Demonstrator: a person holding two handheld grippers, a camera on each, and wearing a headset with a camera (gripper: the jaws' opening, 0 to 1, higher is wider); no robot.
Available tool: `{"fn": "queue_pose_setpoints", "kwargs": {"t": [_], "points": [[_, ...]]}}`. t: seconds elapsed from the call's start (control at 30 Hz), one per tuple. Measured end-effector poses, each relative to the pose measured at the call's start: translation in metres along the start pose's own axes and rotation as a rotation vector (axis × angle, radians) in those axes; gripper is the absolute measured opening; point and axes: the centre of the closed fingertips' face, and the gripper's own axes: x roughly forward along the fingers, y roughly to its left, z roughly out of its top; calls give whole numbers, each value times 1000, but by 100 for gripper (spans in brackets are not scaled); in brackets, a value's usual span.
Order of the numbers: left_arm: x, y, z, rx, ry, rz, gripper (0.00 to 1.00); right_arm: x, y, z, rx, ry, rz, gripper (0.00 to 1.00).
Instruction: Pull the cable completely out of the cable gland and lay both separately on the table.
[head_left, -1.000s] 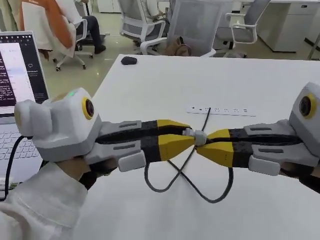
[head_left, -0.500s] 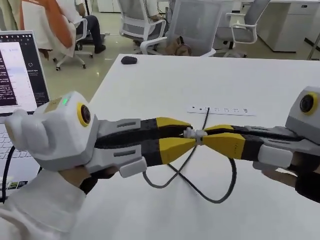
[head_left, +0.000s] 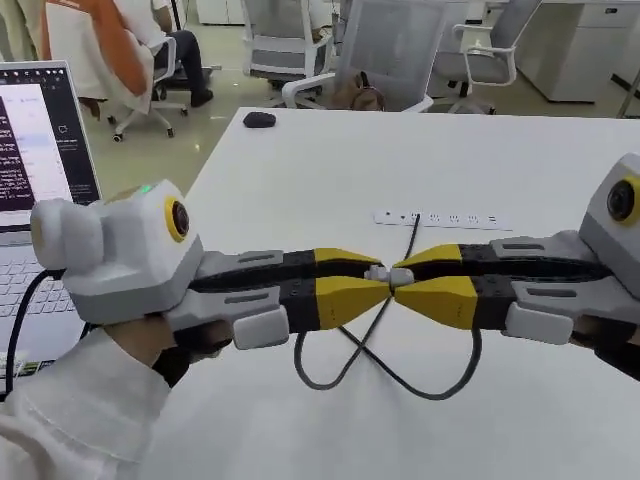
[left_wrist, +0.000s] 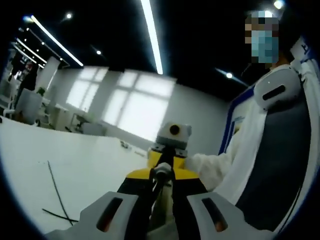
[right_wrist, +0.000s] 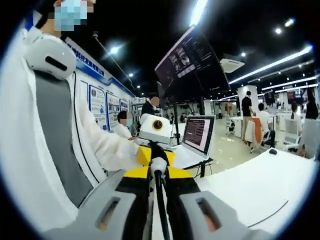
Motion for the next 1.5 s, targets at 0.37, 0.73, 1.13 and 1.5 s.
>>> {"fn": "queue_pose_setpoints", "kwargs": {"t": [0.37, 0.73, 1.13, 1.5], "points": [[0, 7, -3, 107, 12, 7, 15, 3, -3, -4, 2, 7, -1, 12], [-1, 1, 0, 414, 22, 15, 16, 2, -6, -11, 411, -71, 44, 19], [0, 3, -2, 433, 19, 12, 16, 3, -3, -9, 404, -75, 24, 12], [0, 5, -8, 350, 118, 5, 15, 2, 0, -14, 340, -33, 23, 11]]}}
